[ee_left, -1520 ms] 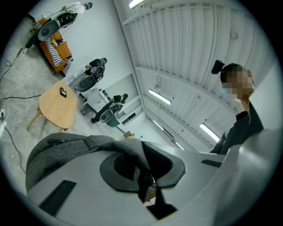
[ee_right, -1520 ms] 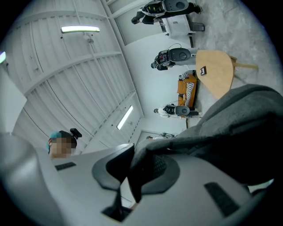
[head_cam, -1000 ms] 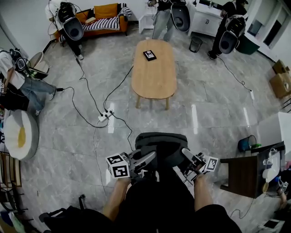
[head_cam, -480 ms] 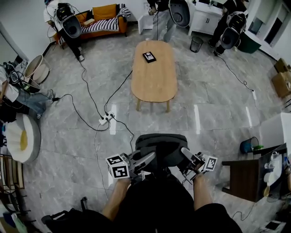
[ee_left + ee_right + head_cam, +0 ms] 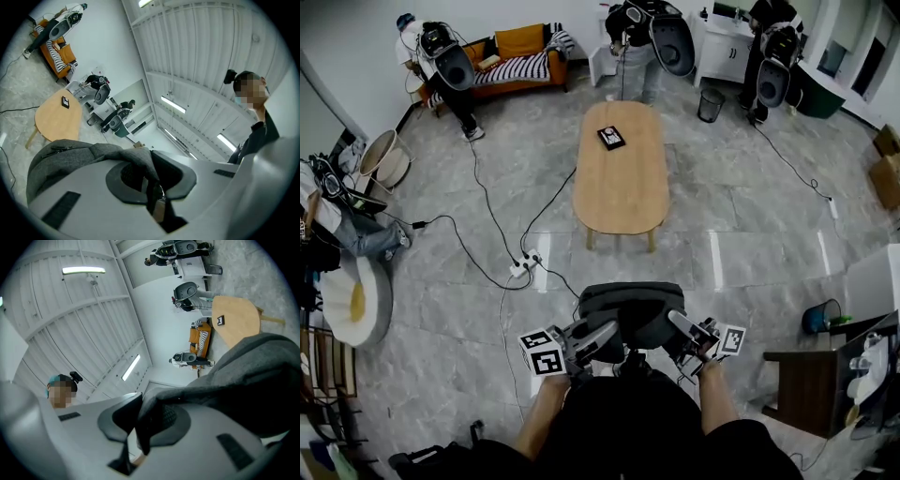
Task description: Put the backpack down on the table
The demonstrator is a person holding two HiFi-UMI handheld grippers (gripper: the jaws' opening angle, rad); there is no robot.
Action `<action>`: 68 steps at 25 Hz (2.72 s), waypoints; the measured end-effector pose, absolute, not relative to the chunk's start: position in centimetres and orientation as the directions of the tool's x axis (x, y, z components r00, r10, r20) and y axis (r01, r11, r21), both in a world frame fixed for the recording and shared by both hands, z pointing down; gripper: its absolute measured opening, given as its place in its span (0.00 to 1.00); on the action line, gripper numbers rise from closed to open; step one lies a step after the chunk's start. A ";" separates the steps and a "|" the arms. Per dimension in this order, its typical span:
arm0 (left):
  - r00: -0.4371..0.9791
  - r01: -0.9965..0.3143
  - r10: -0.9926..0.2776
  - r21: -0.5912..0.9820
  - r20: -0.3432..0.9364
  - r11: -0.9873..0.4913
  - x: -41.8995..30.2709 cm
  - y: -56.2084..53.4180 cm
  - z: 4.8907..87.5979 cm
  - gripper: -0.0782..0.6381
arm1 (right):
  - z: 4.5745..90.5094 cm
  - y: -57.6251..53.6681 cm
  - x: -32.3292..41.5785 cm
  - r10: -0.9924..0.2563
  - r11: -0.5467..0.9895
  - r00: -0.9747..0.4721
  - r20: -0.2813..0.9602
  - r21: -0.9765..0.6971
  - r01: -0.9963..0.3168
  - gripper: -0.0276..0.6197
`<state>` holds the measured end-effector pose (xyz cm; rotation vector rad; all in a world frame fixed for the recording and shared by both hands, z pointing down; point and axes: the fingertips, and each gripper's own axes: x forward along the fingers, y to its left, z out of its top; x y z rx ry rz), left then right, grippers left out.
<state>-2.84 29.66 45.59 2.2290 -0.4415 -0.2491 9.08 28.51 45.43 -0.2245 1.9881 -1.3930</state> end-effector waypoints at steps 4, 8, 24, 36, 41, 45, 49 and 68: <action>0.909 -0.247 -0.416 0.764 -0.031 -0.596 -1.9 27.3 45.3 0.17 | 45.3 25.9 10.1 -0.481 0.416 -0.753 -0.449 -0.873 0.255 0.11; 0.895 -0.269 -0.446 0.772 -0.022 -0.576 -0.9 25.4 45.1 0.17 | 44.9 23.7 11.0 -0.454 0.423 -0.762 -0.460 -0.865 0.270 0.11; 0.882 -0.285 -0.471 0.778 -0.016 -0.560 2.3 21.1 44.6 0.17 | 44.6 19.0 13.9 -0.432 0.415 -0.780 -0.452 -0.868 0.273 0.11; 0.910 -0.239 -0.413 0.784 -0.025 -0.573 3.3 18.2 45.2 0.17 | 45.0 17.0 14.9 -0.494 0.421 -0.755 -0.431 -0.878 0.226 0.11; 0.916 -0.221 -0.399 0.786 -0.035 -0.578 2.3 15.9 45.7 0.17 | 45.3 15.2 13.8 -0.500 0.415 -0.770 -0.396 -0.890 0.188 0.11; 0.926 -0.204 -0.374 0.783 -0.039 -0.587 1.2 13.9 46.3 0.17 | 45.8 13.2 12.8 -0.524 0.396 -0.765 -0.374 -0.902 0.170 0.11; 0.936 -0.188 -0.349 0.777 -0.043 -0.600 -0.1 11.5 45.7 0.17 | 45.4 10.9 11.4 -0.544 0.404 -0.752 -0.373 -0.901 0.155 0.11; 0.954 -0.145 -0.292 0.753 -0.065 -0.642 -6.7 3.1 44.9 0.17 | 44.7 3.0 4.9 -0.590 0.418 -0.717 -0.371 -0.900 0.122 0.11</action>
